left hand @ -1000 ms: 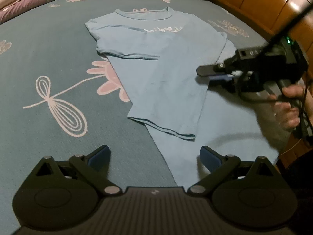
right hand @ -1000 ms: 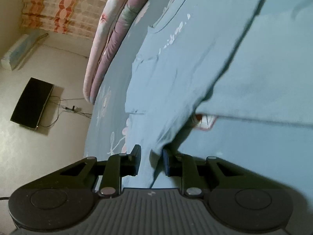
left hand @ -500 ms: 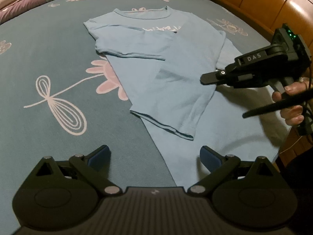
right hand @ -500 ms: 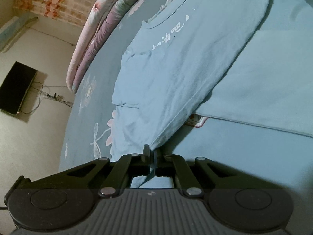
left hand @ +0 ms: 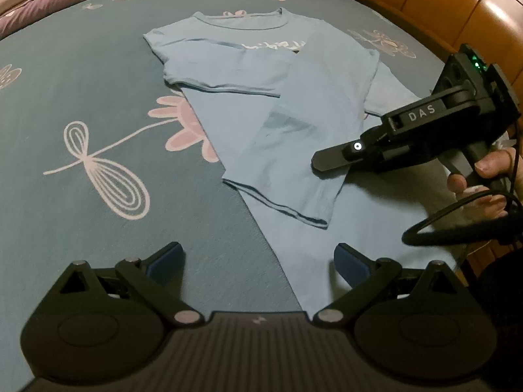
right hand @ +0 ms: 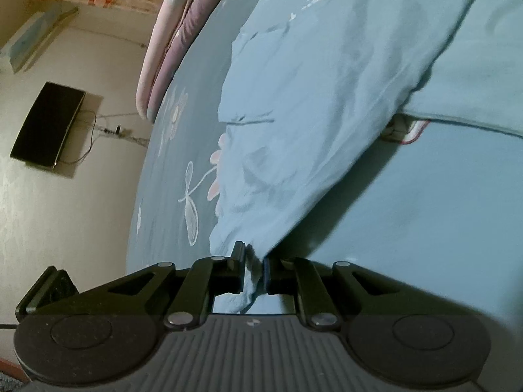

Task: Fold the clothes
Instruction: 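Lift the gripped shirt side with the right gripper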

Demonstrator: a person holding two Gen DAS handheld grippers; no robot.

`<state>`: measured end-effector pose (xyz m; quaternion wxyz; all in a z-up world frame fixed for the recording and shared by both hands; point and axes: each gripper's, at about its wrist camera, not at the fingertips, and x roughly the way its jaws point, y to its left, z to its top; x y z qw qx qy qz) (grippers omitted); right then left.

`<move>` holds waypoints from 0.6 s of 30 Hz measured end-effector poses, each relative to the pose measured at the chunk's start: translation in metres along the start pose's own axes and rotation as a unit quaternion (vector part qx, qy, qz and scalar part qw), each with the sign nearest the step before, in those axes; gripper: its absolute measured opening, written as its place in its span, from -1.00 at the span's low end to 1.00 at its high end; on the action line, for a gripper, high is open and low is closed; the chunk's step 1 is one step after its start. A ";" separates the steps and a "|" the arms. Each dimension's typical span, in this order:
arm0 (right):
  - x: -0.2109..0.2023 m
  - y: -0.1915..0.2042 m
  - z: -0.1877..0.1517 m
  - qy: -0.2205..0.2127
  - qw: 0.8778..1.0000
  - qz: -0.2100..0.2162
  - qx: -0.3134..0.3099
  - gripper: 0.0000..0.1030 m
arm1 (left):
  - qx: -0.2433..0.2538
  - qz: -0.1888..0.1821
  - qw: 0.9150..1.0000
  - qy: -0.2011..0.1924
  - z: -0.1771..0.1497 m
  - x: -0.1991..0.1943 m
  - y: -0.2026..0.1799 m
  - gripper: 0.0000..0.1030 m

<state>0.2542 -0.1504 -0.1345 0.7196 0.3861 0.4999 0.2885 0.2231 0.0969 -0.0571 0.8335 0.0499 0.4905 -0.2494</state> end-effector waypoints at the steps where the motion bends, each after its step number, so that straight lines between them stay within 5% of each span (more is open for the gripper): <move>1: 0.000 0.001 0.000 0.002 1.000 0.000 -0.002 -0.74 | 0.000 0.000 1.000 0.000 0.000 0.000 0.000 0.91; 4: 0.004 0.009 -0.002 0.025 0.999 -0.012 -0.019 -0.91 | 0.001 0.000 1.000 0.000 0.000 0.000 0.000 0.91; 13: -0.008 0.022 -0.001 0.081 0.994 -0.033 -0.064 -0.86 | 0.005 0.000 1.000 -0.001 0.000 -0.003 -0.001 0.91; 18: -0.023 0.027 0.009 0.071 0.993 -0.055 -0.075 -0.74 | 0.021 0.007 1.000 -0.004 0.008 -0.004 -0.002 0.91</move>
